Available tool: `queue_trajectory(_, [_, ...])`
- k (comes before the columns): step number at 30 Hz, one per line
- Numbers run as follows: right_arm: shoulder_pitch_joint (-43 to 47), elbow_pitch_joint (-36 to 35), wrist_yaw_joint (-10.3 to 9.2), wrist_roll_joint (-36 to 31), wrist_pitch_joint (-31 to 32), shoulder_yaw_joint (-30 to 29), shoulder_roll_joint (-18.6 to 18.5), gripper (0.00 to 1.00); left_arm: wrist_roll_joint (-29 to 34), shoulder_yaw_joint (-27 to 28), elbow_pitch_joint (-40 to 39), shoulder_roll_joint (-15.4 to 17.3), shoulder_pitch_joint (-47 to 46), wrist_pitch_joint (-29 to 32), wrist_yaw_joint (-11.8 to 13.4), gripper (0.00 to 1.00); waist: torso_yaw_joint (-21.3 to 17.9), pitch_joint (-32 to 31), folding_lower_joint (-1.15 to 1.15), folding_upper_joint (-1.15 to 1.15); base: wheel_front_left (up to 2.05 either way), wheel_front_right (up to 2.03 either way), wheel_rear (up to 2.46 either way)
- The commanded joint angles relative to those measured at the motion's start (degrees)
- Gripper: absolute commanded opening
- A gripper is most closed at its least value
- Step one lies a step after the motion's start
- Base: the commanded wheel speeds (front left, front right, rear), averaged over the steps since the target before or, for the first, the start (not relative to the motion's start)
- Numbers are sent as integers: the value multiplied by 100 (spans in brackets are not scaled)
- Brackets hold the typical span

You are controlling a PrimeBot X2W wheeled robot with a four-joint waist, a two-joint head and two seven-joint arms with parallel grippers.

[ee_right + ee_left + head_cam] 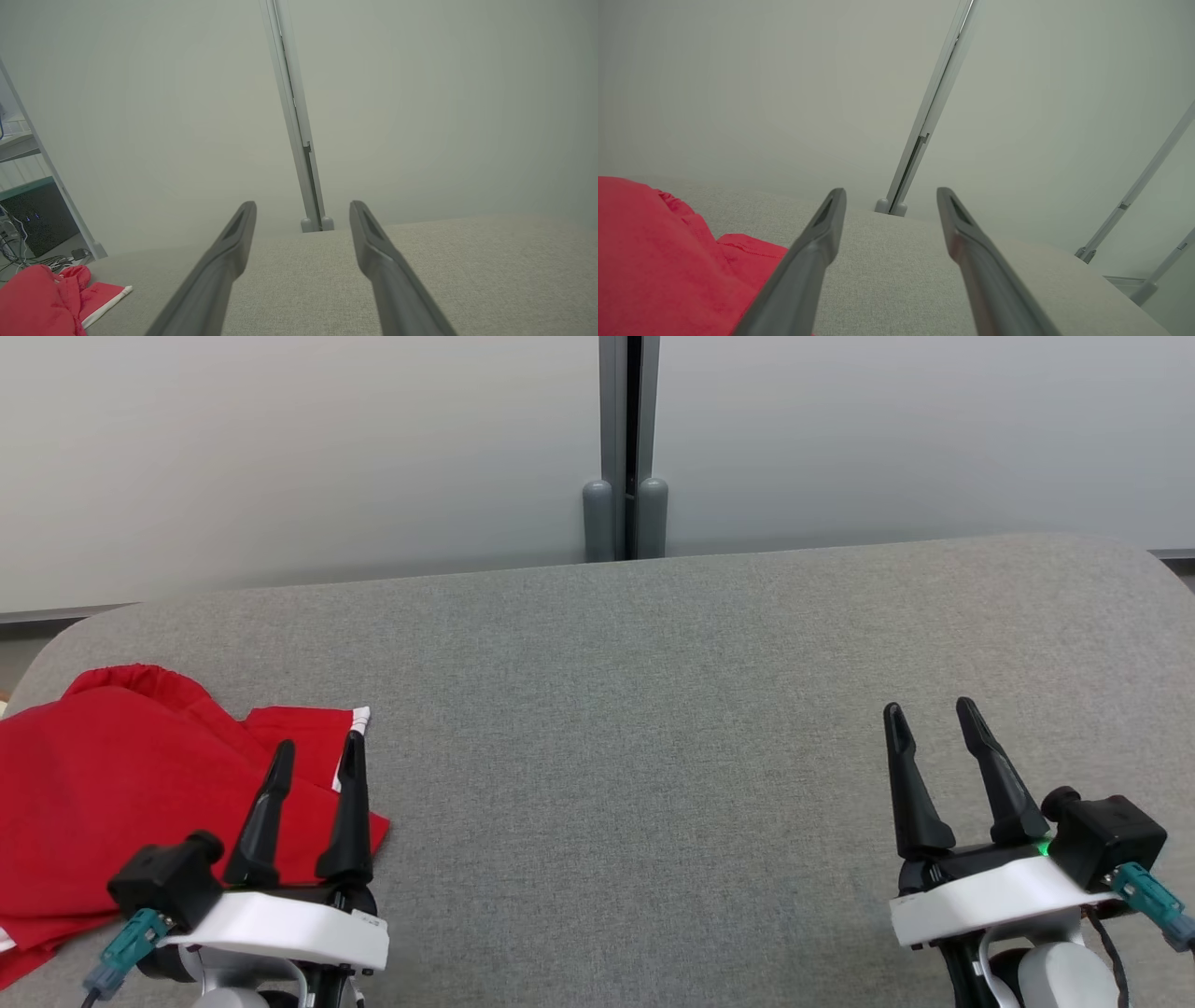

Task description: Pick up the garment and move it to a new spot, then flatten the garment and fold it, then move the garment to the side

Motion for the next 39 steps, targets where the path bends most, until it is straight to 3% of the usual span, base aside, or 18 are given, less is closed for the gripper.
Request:
queue_trajectory(1, [-102,-27,1,-224,-74,45,-18,100,225,-55,5,52,10,-66,62,100,-6,2,0,0,0,0,0])
queue_trajectory(16, [-123,76,2,-1084,-265,209,22,100,1168,-472,234,306,-15,-258,511,100,-27,7,0,0,0,0,0])
queue_trajectory(23, [-90,88,1,-1397,-361,231,32,100,1325,-555,214,321,-13,-349,680,100,-34,27,0,0,0,0,0])
queue_trajectory(31, [7,151,1,-1170,-456,334,33,100,1069,-223,321,112,85,-447,529,100,-25,32,0,0,0,0,0])
queue_trajectory(39, [79,327,1,-725,-547,325,29,100,1261,-58,520,25,146,-530,402,100,-20,15,0,0,0,0,0])
